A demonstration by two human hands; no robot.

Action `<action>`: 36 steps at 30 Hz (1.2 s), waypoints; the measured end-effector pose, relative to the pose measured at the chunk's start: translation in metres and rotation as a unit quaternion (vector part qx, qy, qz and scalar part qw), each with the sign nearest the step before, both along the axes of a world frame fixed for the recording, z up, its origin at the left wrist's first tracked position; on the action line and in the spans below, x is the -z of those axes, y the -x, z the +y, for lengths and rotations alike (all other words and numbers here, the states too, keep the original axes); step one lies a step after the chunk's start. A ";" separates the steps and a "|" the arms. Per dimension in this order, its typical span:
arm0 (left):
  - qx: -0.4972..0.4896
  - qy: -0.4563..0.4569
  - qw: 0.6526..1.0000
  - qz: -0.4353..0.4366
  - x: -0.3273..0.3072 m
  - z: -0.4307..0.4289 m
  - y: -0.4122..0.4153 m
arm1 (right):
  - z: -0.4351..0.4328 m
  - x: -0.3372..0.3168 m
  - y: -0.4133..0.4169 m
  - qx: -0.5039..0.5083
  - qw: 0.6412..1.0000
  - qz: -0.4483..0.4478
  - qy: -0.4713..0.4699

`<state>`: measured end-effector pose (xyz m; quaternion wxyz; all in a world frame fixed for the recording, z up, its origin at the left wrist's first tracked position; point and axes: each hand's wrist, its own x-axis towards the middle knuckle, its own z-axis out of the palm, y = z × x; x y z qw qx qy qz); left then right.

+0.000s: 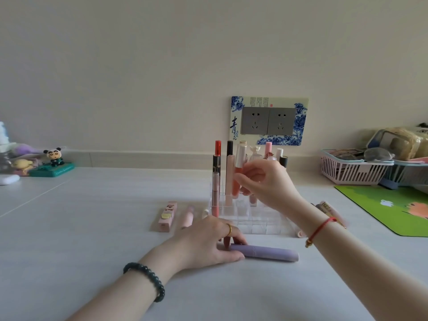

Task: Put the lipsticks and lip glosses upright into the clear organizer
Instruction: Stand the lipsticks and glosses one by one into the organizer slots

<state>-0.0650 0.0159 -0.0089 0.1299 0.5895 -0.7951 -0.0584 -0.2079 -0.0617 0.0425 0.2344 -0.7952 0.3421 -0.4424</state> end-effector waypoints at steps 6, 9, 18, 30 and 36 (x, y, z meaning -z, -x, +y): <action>0.003 -0.006 1.000 0.013 0.003 -0.003 -0.001 | -0.011 0.020 -0.014 0.053 0.998 0.027 0.015; 0.012 -0.013 1.000 0.018 0.005 -0.006 -0.003 | -0.013 0.025 -0.014 0.071 0.996 0.044 0.021; 0.019 -0.005 0.999 0.025 0.006 -0.007 -0.003 | -0.013 0.034 -0.017 0.099 0.991 0.088 0.026; 0.025 0.001 0.999 0.019 0.007 -0.008 -0.005 | -0.009 0.032 -0.017 0.092 0.991 0.100 0.013; 0.043 0.007 0.998 0.039 0.008 -0.008 -0.007 | -0.009 0.033 -0.017 0.090 0.989 0.120 0.015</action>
